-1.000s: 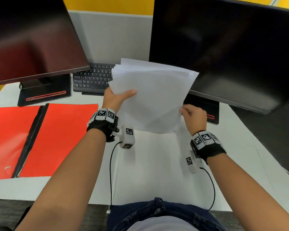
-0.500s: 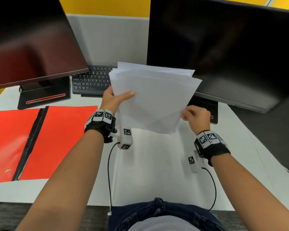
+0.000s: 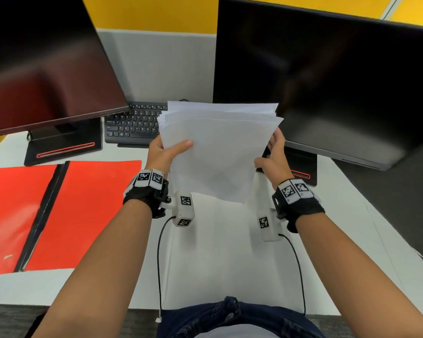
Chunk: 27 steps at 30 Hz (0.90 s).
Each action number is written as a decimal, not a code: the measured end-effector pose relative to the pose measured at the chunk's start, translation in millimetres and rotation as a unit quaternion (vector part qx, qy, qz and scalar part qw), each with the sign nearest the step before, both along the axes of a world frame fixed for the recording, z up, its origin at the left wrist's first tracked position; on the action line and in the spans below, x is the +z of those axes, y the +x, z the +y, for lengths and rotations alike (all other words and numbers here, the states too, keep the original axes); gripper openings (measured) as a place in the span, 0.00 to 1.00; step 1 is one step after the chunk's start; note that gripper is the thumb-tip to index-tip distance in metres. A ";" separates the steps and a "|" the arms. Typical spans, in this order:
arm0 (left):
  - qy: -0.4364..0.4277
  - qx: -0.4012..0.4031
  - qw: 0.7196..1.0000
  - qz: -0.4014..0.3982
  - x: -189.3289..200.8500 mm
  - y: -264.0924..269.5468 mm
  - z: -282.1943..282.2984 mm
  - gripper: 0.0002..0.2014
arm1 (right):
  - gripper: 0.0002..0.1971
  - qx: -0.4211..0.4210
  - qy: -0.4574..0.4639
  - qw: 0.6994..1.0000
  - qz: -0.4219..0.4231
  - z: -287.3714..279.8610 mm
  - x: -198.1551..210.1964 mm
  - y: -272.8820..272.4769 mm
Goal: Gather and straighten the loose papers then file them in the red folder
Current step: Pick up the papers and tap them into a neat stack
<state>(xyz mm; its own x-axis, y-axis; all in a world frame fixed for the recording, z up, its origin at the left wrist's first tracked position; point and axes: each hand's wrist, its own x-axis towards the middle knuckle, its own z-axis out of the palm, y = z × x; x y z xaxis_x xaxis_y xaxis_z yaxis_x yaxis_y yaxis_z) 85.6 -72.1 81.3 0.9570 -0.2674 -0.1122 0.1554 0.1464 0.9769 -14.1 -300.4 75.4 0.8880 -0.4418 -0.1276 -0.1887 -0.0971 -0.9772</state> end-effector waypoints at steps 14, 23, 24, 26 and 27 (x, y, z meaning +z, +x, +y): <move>-0.029 0.131 0.986 -0.097 31.3 -14.6 -1.0 0.14 | 0.29 -0.061 0.117 0.982 -0.139 50.4 53.4 18.4; -0.016 0.200 0.972 -0.123 42.9 -11.6 -3.2 0.15 | 0.23 -0.179 0.094 0.969 -0.140 46.5 58.4 26.5; -0.025 0.203 0.972 -0.118 41.8 -10.5 -2.0 0.13 | 0.22 -0.180 0.094 0.969 -0.137 46.5 58.6 26.4; -0.039 0.203 0.972 -0.115 43.9 -8.9 -2.1 0.14 | 0.20 -0.180 0.089 0.970 -0.134 46.8 59.2 26.6; -0.042 0.201 0.972 -0.116 46.6 -9.1 -2.9 0.16 | 0.19 -0.182 0.084 0.971 -0.134 47.5 59.3 27.1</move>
<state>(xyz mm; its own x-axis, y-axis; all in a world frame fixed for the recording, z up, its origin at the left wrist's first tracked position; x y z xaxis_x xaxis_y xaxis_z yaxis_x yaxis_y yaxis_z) 76.5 -75.0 127.9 0.9832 0.1335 0.1243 -0.1528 0.2305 0.9610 13.0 -252.9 134.7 0.6888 -0.7249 -0.0111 0.0823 0.0934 -0.9922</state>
